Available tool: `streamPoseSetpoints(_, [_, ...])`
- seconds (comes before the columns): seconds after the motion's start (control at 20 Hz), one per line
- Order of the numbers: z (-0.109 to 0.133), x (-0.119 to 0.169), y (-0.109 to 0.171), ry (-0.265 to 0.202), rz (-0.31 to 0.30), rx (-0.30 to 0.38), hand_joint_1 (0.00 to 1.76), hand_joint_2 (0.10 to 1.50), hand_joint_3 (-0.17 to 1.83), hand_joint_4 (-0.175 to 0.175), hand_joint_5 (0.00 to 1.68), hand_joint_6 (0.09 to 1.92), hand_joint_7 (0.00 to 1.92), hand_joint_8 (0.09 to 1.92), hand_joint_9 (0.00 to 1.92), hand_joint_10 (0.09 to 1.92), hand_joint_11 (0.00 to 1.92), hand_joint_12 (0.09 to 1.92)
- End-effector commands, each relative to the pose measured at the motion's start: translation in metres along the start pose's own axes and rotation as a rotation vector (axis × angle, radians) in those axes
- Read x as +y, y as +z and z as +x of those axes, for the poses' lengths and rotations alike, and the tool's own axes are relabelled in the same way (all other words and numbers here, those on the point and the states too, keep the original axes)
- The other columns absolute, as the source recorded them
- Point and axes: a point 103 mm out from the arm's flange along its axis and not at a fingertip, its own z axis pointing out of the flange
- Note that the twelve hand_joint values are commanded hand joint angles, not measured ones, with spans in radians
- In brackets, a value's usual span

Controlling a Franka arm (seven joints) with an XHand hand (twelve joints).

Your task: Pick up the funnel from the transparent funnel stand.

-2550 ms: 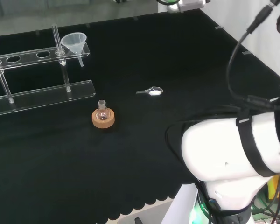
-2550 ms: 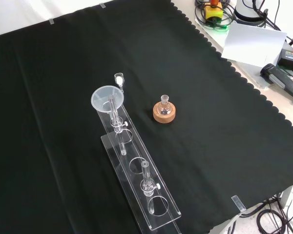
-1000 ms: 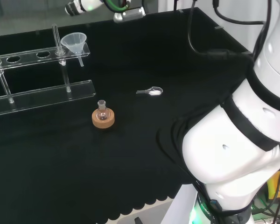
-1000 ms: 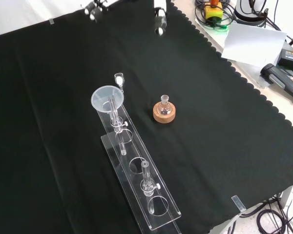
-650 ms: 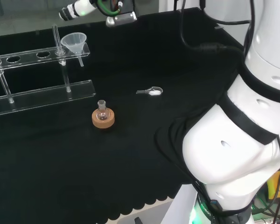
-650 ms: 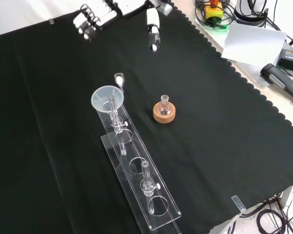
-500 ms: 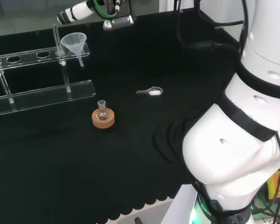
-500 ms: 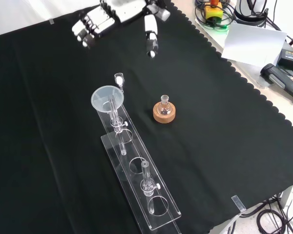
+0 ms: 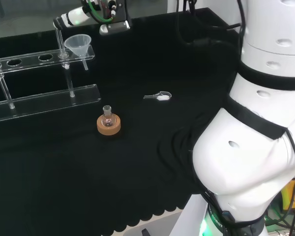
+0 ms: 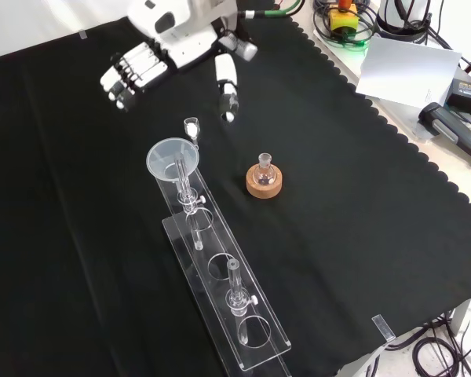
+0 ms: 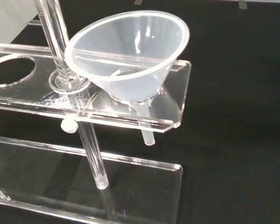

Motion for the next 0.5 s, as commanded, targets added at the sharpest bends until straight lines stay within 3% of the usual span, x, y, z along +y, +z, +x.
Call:
streamPoseSetpoints(0.05, [0.0062,0.0200,0.0129,-0.020,0.012,-0.017,0.22,0.63,0.02,-0.025,0.00,0.09,0.06,0.09,0.01,0.09,0.02,0.10])
streamPoseSetpoints(0.35, [0.0032,0.0224,0.0191,-0.015,0.003,-0.056,0.27,0.66,0.00,-0.031,0.00,0.09,0.12,0.16,0.07,0.12,0.00,0.62])
streamPoseSetpoints(0.5, [-0.0012,0.0225,0.0186,-0.013,0.007,-0.075,0.33,0.67,0.00,-0.030,0.00,0.09,0.12,0.32,0.06,0.42,0.00,0.91])
